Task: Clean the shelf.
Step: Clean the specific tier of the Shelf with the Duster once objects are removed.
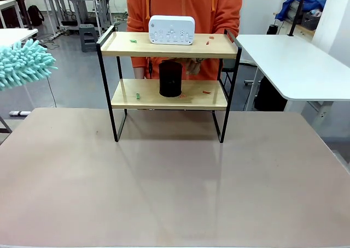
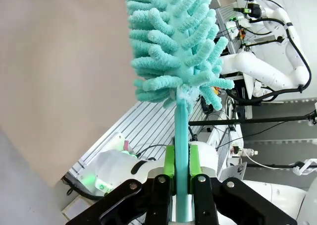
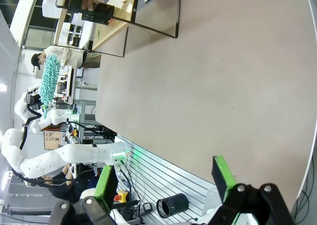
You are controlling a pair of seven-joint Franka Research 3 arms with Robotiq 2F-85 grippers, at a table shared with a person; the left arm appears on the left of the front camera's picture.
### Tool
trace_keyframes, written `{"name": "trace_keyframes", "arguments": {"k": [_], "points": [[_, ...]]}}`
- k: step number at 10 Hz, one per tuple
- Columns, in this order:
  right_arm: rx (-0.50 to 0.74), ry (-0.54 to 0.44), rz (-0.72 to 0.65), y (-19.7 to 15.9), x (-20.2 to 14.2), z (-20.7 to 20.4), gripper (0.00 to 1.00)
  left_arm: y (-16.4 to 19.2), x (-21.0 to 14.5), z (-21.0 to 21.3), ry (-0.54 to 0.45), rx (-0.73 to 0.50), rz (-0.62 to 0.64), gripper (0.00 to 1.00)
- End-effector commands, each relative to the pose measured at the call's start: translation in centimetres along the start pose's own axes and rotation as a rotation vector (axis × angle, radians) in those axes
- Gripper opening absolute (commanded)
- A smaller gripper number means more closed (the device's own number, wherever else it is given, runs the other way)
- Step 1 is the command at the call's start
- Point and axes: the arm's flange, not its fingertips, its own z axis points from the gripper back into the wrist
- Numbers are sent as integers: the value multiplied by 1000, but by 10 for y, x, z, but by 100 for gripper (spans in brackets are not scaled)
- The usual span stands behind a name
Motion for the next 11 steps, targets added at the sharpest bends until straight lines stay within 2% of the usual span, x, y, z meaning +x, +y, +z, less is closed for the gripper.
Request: {"name": "trace_keyframes", "arguments": {"k": [1, 6, 7, 9, 10, 11], "points": [[22, -20, 24, 2, 3, 1, 100, -5, 2, -1, -16, -18, 6, 0], [22, -20, 24, 2, 3, 1, 100, -5, 2, -1, -16, -18, 6, 0], [22, -20, 24, 2, 3, 1, 100, 0, 0, 0, 0, 0, 0, 12], [22, -20, 24, 2, 3, 1, 100, -10, 3, -5, 200, 11, -73, 12], [22, -20, 24, 2, 3, 1, 100, -22, 3, -11, 347, 25, -144, 12], [22, -20, 24, 2, 3, 1, 100, -37, 12, -26, 423, -17, -213, 12]]}}
